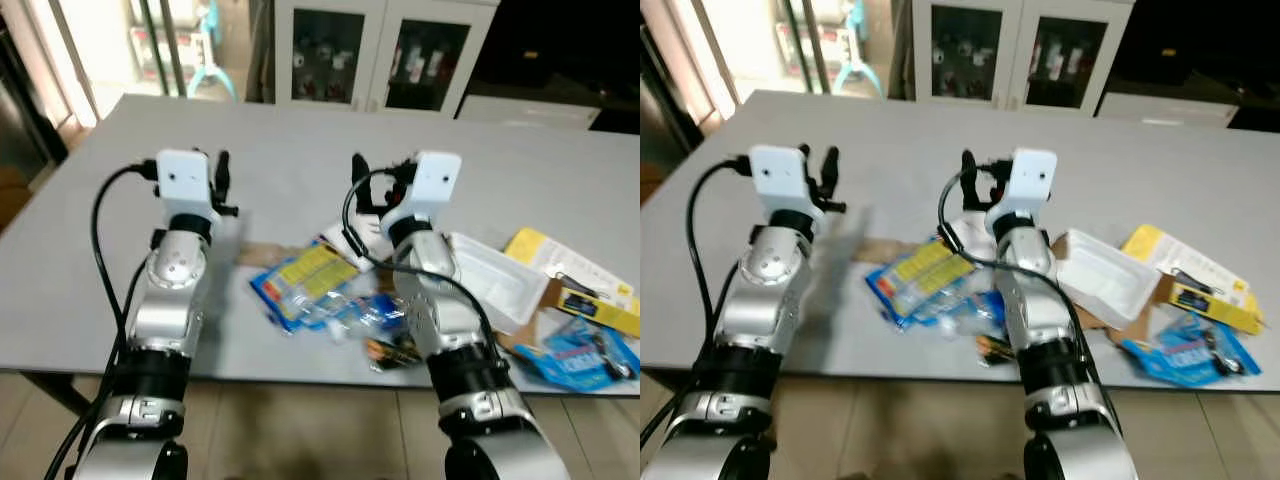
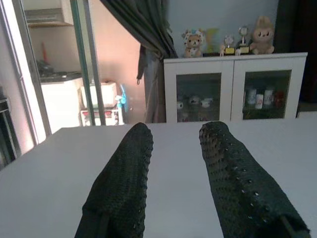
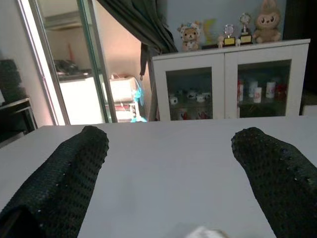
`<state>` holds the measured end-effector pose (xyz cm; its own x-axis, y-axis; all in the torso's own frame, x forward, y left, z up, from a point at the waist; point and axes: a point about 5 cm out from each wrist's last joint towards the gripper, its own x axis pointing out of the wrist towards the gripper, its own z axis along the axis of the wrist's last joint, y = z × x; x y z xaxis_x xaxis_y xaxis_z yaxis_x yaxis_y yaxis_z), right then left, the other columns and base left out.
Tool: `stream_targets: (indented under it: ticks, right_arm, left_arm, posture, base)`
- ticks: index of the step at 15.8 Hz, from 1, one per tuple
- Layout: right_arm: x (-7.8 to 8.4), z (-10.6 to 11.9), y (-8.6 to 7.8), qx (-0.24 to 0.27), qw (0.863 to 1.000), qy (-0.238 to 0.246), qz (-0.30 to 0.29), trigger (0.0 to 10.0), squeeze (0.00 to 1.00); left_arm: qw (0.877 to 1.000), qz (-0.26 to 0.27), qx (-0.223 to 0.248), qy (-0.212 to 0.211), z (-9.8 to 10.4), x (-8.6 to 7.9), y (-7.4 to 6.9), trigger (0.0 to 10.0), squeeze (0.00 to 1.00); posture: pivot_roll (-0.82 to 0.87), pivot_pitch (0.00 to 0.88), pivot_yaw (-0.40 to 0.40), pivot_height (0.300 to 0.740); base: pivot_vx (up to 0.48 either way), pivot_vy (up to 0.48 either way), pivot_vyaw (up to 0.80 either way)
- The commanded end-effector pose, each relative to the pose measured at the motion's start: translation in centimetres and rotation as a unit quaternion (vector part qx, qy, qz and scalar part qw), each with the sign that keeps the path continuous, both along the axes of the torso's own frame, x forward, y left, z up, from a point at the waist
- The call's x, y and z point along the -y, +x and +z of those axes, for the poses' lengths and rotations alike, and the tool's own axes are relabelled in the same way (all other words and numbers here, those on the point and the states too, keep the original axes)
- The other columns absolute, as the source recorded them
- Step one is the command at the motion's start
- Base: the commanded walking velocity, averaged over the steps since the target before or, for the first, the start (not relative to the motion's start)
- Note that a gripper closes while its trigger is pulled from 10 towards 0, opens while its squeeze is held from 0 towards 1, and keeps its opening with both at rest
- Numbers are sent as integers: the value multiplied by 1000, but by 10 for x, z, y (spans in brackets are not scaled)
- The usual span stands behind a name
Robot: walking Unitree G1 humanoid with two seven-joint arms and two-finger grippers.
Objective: Picking trash to rubbish bin
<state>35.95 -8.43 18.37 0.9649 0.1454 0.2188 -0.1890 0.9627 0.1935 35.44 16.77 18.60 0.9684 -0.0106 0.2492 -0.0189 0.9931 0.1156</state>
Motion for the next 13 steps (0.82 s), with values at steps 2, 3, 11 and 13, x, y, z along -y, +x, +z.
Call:
stream_targets:
  ticks: [2,3,11,13]
  right_arm:
    - [13,-3,1,-7,1000,-4,-18,10000,0]
    - [13,-3,1,-7,1000,-4,-17,10000,0]
    - [11,-5,1,-15,1000,-3,-2,10000,0]
    - [4,-9,-2,-24,996,-33,73,10000,0]
  left_arm:
    - [1000,-16,-1,2,0,12,0,10000,0]
    - [1000,-17,-2,2,0,12,0,10000,0]
    - [1000,-23,-8,3,-3,12,0,10000,0]
    - [1000,-27,-12,5,-4,12,0,10000,0]
  posture:
    - [23,39,-40,740]
    - [24,40,-40,740]
    - [22,42,-40,740]
    - [17,41,-39,740]
  base:
    - [127,-201,0]
    - [0,0,0]
    - [0,0,0]
    - [0,0,0]
